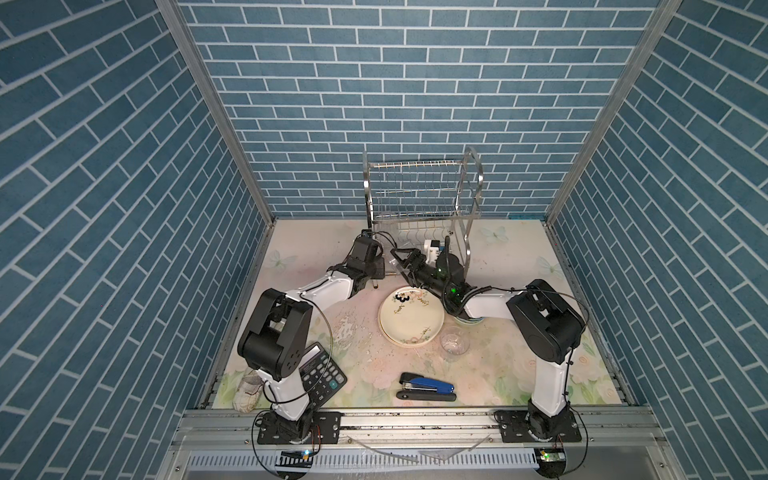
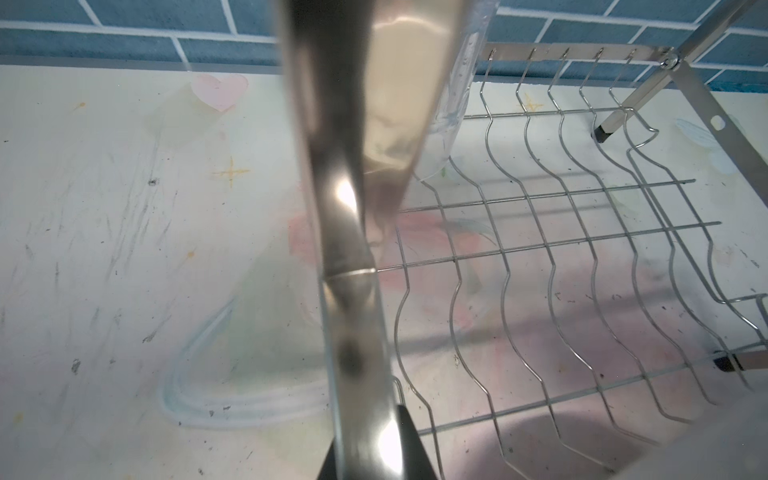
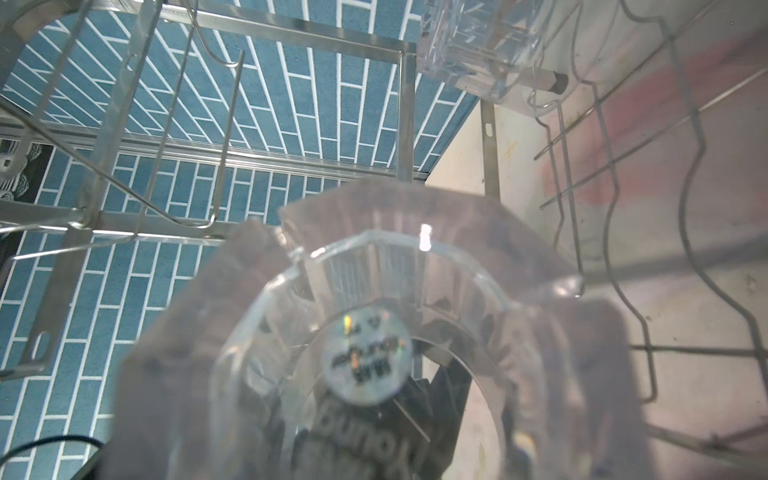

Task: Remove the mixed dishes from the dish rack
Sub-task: 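Lift the clear cup out of the rack with the right gripper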

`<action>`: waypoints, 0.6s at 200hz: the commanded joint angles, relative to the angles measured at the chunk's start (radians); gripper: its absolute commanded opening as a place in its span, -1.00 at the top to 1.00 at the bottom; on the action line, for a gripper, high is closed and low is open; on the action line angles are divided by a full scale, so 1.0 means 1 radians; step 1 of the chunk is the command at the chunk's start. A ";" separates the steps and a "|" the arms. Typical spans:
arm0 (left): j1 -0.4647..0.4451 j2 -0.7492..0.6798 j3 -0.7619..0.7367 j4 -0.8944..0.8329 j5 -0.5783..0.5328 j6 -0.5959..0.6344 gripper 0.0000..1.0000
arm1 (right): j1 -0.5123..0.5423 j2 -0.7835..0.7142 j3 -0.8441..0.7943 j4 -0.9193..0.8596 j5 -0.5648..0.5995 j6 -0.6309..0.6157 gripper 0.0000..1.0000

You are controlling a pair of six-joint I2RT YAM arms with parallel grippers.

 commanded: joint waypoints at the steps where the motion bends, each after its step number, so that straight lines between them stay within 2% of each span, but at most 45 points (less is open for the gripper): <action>1: 0.013 -0.008 -0.038 -0.076 0.014 0.054 1.00 | 0.007 -0.078 -0.051 0.076 0.040 -0.016 1.00; 33: 0.017 -0.016 -0.039 -0.077 0.018 0.048 1.00 | 0.011 -0.132 -0.113 0.076 0.043 -0.036 1.00; 65: 0.020 -0.014 -0.034 -0.083 0.019 0.045 0.96 | 0.017 -0.261 -0.166 -0.052 0.051 -0.138 1.00; 96: 0.020 -0.029 -0.056 -0.055 0.024 0.029 0.75 | 0.040 -0.401 -0.237 -0.173 0.095 -0.216 1.00; 120: 0.020 -0.041 -0.068 -0.048 0.027 0.017 0.44 | 0.055 -0.481 -0.271 -0.251 0.127 -0.266 1.00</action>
